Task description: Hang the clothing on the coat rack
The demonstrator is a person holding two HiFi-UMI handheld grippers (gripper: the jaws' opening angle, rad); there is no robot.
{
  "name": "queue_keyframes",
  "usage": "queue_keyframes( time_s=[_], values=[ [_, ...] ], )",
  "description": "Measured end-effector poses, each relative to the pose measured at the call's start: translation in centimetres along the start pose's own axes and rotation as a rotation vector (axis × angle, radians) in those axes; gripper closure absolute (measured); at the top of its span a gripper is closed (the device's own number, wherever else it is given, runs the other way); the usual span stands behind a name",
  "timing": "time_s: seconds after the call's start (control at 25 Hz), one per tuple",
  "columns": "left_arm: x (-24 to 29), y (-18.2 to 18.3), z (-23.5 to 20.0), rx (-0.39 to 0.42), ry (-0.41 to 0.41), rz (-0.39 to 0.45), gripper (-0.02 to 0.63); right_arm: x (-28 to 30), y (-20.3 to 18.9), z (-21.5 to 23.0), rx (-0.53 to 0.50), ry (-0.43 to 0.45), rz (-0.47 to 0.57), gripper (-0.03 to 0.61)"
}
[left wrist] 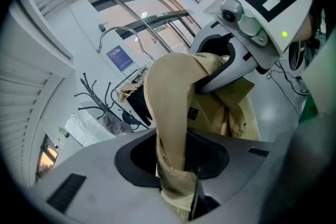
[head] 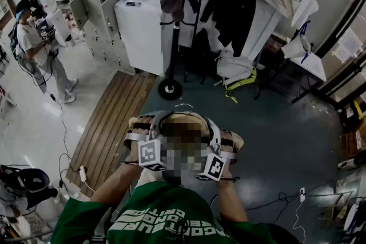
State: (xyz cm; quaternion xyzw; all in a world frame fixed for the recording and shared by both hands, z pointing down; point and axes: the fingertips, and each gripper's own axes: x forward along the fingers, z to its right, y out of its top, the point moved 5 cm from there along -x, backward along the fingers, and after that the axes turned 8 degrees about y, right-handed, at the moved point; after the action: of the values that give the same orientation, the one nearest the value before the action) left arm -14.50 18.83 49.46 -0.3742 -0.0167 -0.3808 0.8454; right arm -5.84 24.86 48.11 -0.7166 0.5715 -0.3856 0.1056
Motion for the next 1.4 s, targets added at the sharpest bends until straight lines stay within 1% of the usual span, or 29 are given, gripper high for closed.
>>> queue_keyframes(
  time_s=[0.24, 0.52, 0.84, 1.08, 1.4],
  values=[
    [0.7, 0.2, -0.3, 0.014, 0.010, 0.008, 0.500, 0.6, -0.3, 0.4, 0.015, 0.010, 0.020, 0.452],
    [2.2, 0.2, -2.2, 0.018, 0.032, -0.006, 0.500, 2.5, 0.1, 2.0, 0.040, 0.052, 0.061, 0.453],
    [4.2, 0.8, -4.1, 0.028, 0.045, -0.011, 0.500, 4.3, 0.4, 4.3, 0.045, 0.066, 0.081, 0.453],
    [7.3, 0.5, -5.6, 0.029, 0.027, -0.001, 0.500, 7.1, 0.3, 6.4, 0.033, 0.067, 0.075, 0.453],
    [13.4, -0.1, -9.1, 0.023, 0.024, 0.010, 0.500, 12.7, 0.2, 10.4, 0.027, 0.070, 0.075, 0.453]
  ],
)
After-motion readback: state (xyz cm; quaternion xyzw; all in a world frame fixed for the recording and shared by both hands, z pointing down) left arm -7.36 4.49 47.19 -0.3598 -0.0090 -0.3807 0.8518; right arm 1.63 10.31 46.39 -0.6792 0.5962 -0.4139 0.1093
